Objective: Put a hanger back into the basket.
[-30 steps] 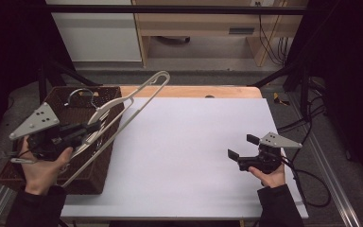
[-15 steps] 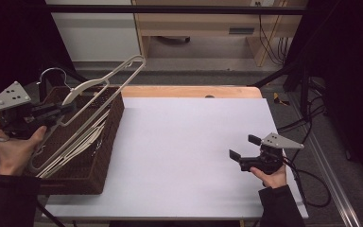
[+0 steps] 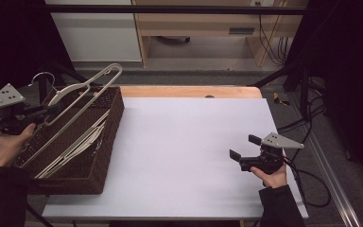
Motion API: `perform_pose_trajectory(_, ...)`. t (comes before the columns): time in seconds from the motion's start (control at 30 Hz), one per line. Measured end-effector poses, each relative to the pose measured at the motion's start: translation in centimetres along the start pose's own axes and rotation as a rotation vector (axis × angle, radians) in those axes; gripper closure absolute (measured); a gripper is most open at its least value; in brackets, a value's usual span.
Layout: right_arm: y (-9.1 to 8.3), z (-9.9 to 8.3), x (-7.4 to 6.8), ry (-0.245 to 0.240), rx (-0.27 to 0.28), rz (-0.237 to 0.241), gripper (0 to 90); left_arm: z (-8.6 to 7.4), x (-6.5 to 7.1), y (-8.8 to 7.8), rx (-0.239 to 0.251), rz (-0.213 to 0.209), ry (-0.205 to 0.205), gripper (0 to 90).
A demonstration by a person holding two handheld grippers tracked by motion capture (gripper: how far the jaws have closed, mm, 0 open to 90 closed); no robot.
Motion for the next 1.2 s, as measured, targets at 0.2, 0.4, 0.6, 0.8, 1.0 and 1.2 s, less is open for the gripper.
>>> perform_pose_trajectory(0.2, 0.0, -0.1, 0.0, -0.001, -0.007, -0.002, 3.8, -2.6, -1.0, 0.5, -0.075, 0.022, -0.006, 85.8)
perform_pose_trajectory(0.4, 0.0, -0.1, 0.1, 0.005, -0.004, -0.001, 3.8, -4.8, -1.6, 1.1, -0.118, 0.041, 0.002, 85.8)
perform_pose_trajectory(0.6, -0.1, 0.0, 0.1, 0.001, -0.002, 0.0, 3.8, -7.1, -1.1, 2.8, -0.188, 0.049, 0.021, 85.8)
perform_pose_trajectory(0.8, -0.1, -0.1, 0.2, 0.0, -0.005, 0.0, 3.8, -9.7, -0.9, 4.6, -0.273, 0.067, 0.042, 85.6)
perform_pose_trajectory(1.0, 0.0, -0.1, 0.1, 0.003, -0.005, -0.002, 3.9, -11.4, -0.7, 5.7, -0.306, 0.071, 0.02, 85.7)
perform_pose_trajectory(1.2, 0.0, -0.2, 0.0, 0.002, -0.006, 0.001, 3.9, -13.3, -1.2, 5.2, -0.354, 0.054, -0.012, 85.0)
Point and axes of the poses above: each handheld gripper's, and its own axes: y roughly forward along the jaws, z roughly out of its top, x roughly to its right, the point moved 9 cm from there along y, roughly forward along the jaws, and after that the axes turned 3 degrees about -z, right-handed, at the moved point
